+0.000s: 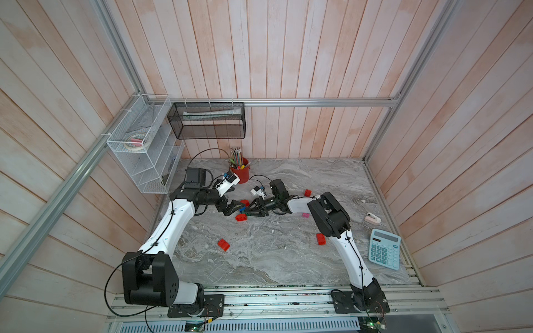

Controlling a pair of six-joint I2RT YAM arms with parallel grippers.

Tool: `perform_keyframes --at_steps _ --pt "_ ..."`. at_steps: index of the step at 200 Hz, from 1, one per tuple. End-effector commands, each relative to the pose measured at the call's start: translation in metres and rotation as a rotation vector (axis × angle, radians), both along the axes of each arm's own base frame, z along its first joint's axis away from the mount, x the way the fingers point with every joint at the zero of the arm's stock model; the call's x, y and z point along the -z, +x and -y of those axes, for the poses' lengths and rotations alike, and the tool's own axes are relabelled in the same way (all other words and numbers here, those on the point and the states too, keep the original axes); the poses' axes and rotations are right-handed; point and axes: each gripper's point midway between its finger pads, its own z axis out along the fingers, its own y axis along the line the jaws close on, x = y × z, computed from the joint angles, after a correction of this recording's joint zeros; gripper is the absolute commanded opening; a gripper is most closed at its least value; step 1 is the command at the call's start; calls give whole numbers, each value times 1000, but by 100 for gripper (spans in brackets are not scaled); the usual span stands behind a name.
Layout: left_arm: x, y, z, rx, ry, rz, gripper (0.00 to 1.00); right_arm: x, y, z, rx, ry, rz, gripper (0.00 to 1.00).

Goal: Assemble the letter s with lego
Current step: Adjust the lego brick at the center of the board.

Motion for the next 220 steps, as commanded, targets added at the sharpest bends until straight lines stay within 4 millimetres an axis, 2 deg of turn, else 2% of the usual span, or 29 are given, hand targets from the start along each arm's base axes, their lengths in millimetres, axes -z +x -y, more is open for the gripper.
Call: perform_keyframes --at_steps 1,80,120,149,200,220 --pt "-3 -5 0 -1 -27 -9 100 3 1 -3 24 -17 8 47" --pt "-2 -8 3 7 -50 16 100 7 -3 5 104 -169 100 55" --pt "-3 -4 0 -65 -83 18 100 14 -9 11 112 -239 139 57" --pt "3 10 -12 -209 -78 -66 100 7 -6 17 137 -279 187 62" --pt "3 13 -19 -295 -91 -63 100 -10 -3 28 140 -310 256 64" --pt "2 6 -15 -283 -112 -97 100 -11 -3 34 147 -320 259 66"
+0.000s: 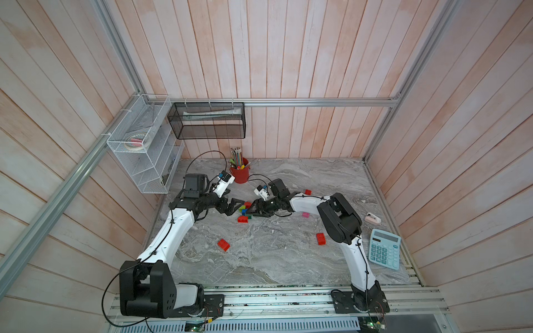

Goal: Assemble the letter s with lego
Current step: Adjust the lego brick at the center of the board.

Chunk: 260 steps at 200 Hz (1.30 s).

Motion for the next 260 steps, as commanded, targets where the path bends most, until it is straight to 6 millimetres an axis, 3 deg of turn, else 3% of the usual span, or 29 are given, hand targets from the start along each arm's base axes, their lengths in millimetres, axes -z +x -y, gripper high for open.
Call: perform_keyframes --at_steps 1,27,48,118,192,220,260 --pt "-6 0 -4 -48 -32 -12 100 -7 -1 13 7 -41 36 67" --pt "-5 0 -5 -91 -59 -44 100 -11 -1 21 3 -58 53 67" --pt "-13 -2 -8 -136 -94 -21 100 -28 4 33 16 -59 118 68" --pt "-32 -8 -19 -303 -252 39 100 -84 23 120 133 -158 387 71" --pt "24 -21 -31 -524 -288 -297 100 -119 16 198 315 -232 612 81" --pt "38 -32 -42 -656 -266 -360 100 -117 9 219 360 -239 644 86" --pt "78 -61 -45 -840 -186 -558 100 -112 8 241 407 -296 668 90"
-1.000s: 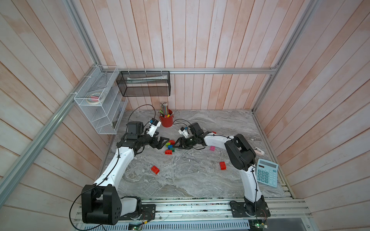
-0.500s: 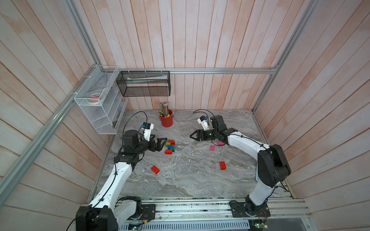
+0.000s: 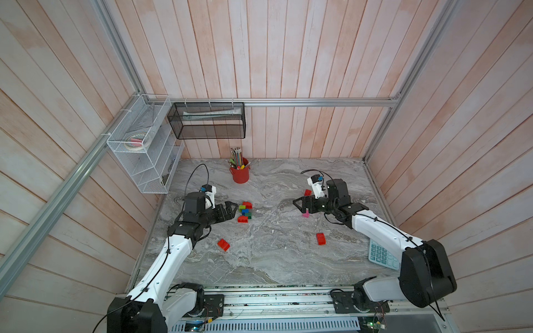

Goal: Assemble the letter s with lego
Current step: Adjust the lego brick at the center of the board, then pick up the lego brick from the center of the board.

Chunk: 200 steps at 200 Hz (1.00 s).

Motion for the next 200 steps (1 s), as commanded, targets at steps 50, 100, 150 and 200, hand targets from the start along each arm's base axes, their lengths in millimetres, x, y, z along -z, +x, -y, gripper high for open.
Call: perform_keyframes --at_steps 50,100,150,200 --pt "79 -61 -24 -278 95 -434 99 2 0 18 61 -9 52 93" --pt "110 -81 -23 -369 163 -593 86 11 -2 10 40 31 10 93" --pt "136 -92 -28 -470 208 -679 72 18 -4 6 27 52 -24 92" --pt "146 -84 -29 -489 218 -663 62 22 0 3 16 57 -39 92"
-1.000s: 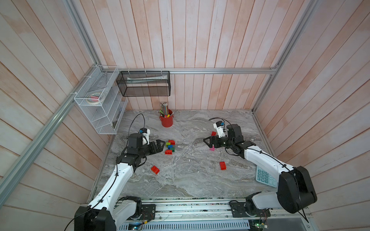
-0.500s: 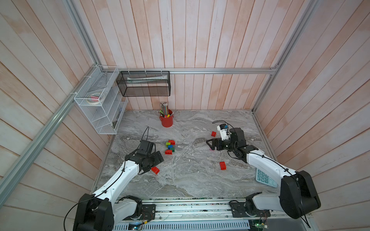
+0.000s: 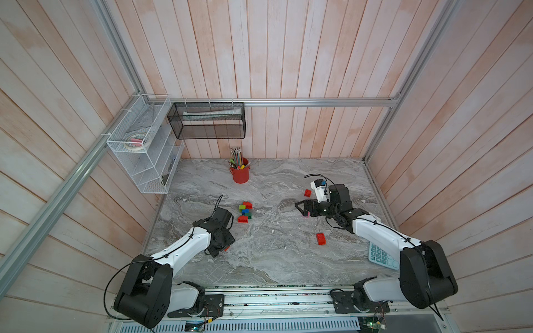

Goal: Assemble the letter s with lego
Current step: Pick up the lego brick from the center of the board.

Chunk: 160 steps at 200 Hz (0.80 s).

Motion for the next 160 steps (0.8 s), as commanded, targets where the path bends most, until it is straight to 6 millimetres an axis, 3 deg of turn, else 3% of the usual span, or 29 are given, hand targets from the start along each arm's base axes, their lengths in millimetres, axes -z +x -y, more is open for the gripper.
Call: perform_keyframes --at_steps 1,17,44,67,81,116,146,160 --pt "7 5 -4 -26 31 12 61 1 3 -4 -14 21 -6 92" --pt "8 7 -8 -21 60 15 52 2 5 -5 -21 22 -9 92" --pt "13 7 -11 -12 87 1 47 3 9 -9 -36 28 -16 91" --pt "13 10 -9 5 79 10 31 3 11 -10 -42 32 -22 91" --pt "10 12 -7 44 84 18 28 3 12 -9 -43 37 -24 91" --pt "-20 22 9 250 70 129 23 1 12 -1 -30 49 -28 91" --pt "-49 23 44 598 -12 264 20 3 11 12 -10 25 -24 91" --pt "-61 26 55 671 -53 333 18 2 9 18 1 20 -19 91"
